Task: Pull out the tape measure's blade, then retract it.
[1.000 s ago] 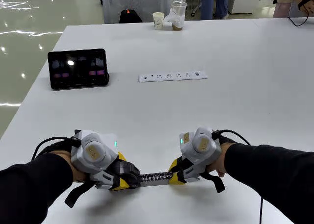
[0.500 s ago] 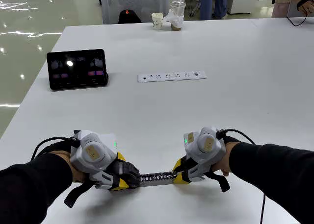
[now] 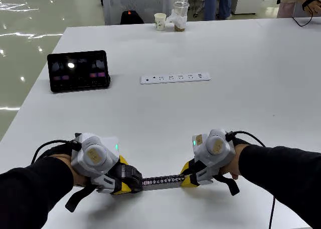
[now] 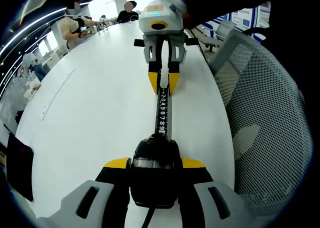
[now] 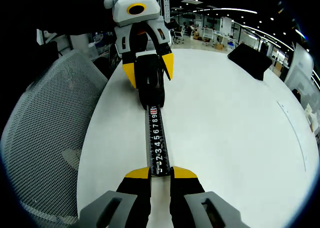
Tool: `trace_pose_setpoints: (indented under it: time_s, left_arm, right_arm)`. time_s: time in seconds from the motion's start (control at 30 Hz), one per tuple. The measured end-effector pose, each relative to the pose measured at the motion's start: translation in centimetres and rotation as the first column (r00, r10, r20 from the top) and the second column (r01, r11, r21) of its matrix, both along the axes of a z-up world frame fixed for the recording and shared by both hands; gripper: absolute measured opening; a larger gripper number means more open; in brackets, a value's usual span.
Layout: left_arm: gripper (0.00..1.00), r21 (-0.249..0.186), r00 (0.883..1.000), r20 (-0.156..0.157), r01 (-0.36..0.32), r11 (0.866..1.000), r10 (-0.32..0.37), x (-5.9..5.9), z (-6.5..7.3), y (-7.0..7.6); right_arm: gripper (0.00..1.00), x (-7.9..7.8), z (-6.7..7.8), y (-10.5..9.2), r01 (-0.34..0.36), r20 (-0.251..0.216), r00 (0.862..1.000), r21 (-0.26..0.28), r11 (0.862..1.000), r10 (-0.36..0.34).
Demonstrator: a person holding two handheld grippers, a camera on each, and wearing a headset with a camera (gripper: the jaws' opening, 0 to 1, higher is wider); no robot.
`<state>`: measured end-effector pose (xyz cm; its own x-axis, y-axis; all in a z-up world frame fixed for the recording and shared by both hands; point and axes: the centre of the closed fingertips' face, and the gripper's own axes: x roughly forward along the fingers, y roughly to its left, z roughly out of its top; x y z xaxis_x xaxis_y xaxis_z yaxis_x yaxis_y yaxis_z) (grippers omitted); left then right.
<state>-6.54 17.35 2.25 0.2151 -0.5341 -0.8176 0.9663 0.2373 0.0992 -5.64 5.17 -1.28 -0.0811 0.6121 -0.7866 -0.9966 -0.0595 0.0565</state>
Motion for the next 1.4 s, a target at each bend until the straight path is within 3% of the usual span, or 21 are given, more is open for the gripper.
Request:
trace_pose_setpoints:
  time_s: [1.4]
  left_arm:
    - [0.31,-0.002,1.0,0.003,0.0,1.0,0.0,-0.1,-0.1,0.0]
  right_arm:
    - [0.1,0.4,-0.1,-2.9,0.032,-0.008,0.999,-0.007,0.999,-0.032]
